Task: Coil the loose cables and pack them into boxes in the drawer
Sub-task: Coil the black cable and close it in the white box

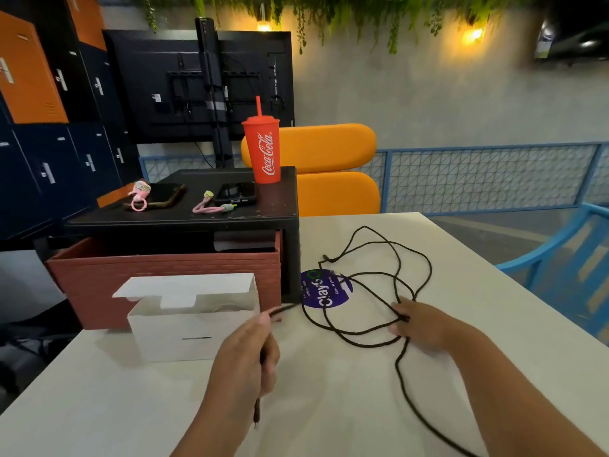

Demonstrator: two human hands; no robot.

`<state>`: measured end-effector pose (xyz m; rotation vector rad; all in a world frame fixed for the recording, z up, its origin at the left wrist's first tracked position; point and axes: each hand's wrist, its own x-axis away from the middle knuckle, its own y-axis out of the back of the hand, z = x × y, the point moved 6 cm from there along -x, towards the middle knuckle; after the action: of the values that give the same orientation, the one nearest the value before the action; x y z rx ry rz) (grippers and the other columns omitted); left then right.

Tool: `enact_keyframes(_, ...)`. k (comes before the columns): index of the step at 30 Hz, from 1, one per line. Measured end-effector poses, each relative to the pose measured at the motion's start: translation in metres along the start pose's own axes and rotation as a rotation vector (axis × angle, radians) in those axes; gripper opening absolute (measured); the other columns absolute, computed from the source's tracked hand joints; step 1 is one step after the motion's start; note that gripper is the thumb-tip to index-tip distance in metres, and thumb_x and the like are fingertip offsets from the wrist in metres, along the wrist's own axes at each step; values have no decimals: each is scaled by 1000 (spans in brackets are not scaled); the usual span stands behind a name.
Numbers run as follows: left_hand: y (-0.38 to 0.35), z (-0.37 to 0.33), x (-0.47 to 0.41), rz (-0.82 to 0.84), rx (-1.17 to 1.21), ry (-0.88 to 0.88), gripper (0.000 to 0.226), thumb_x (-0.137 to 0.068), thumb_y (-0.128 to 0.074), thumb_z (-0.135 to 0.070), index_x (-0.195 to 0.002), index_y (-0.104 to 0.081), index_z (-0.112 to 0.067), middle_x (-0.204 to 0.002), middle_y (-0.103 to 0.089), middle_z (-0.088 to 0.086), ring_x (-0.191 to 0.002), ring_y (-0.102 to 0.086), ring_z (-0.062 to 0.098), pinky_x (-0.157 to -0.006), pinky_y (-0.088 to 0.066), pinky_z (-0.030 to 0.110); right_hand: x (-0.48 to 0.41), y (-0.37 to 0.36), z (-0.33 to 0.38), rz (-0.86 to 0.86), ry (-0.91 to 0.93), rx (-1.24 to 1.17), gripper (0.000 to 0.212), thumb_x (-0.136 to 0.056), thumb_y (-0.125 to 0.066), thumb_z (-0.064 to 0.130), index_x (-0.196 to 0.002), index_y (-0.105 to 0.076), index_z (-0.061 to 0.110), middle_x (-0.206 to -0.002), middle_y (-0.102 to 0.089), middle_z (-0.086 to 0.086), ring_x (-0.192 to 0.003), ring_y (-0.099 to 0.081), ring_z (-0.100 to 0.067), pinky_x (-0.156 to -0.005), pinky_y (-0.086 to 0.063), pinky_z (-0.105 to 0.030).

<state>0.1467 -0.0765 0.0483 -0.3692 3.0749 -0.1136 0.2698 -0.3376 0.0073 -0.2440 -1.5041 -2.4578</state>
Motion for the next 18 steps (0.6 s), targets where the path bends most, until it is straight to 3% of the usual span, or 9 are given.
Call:
enact_keyframes(2,-4,3,1,19,-28,7,51,-99,-38,-24,-52,-51,-11,-49,-38,6,-35,-23,9,-37,-19,18,-14,4,-4,-8,25,-25,55,-94,-51,28,-145,-30,18,-156,-16,4,-143,-17,-15,-115,-12,-29)
enact_keyframes(4,-12,3,1,67,50,11,41,-99,-38,-18,-68,-64,-11,-48,-40,4,-34,-24,8,-38,-20,18,-26,9,-7,-98,42,5,48,-97,-46,21,-143,-34,17,-155,-21,4,-141,-23,-16,-112,-16,-25)
enact_keyframes(6,-20,8,1,134,79,30,30,-98,-40,-13,-82,-65,-5,-44,-40,1,-32,-27,7,-39,-22,18,-35,19,-9,-279,-4,214,44,-100,-36,18,-144,-30,18,-157,-13,1,-140,-24,-19,-110,-21,-26)
enact_keyframes(9,-31,13,4,250,114,58,20,-94,-48,-12,-83,-64,-7,-44,-46,2,-32,-32,9,-38,-27,17,-35,34,-2,-524,-142,406,43,-99,-34,26,-142,-27,28,-157,3,-3,-141,-19,-29,-111,-22,-41)
enact_keyframes(11,-34,17,4,261,103,88,25,-97,-40,-8,-92,-64,-9,-43,-45,1,-30,-28,8,-35,-22,15,-34,32,11,-566,-140,351,39,-98,-36,28,-137,-38,25,-154,-13,-5,-135,-27,-30,-107,-27,-42)
enact_keyframes(13,-33,21,1,228,84,108,30,-98,-35,-8,-101,-64,-16,-40,-40,0,-29,-24,7,-35,-20,14,-33,29,23,-602,-130,266,35,-95,-39,23,-127,-52,19,-135,-36,-6,-122,-36,-31,-96,-37,-38)
enact_keyframes(15,-32,20,1,194,73,98,31,-99,-37,-11,-105,-65,-22,-40,-34,-1,-32,-21,7,-36,-19,14,-26,29,30,-607,-179,220,34,-92,-42,25,-121,-57,16,-121,-42,-7,-117,-37,-31,-90,-40,-37)
enact_keyframes(18,-31,19,0,183,38,75,31,-99,-37,-12,-104,-66,-21,-40,-31,-2,-33,-21,6,-37,-18,15,-15,24,25,-492,-292,228,44,-89,-47,46,-124,-52,20,-124,-38,-6,-123,-34,-30,-91,-39,-37)
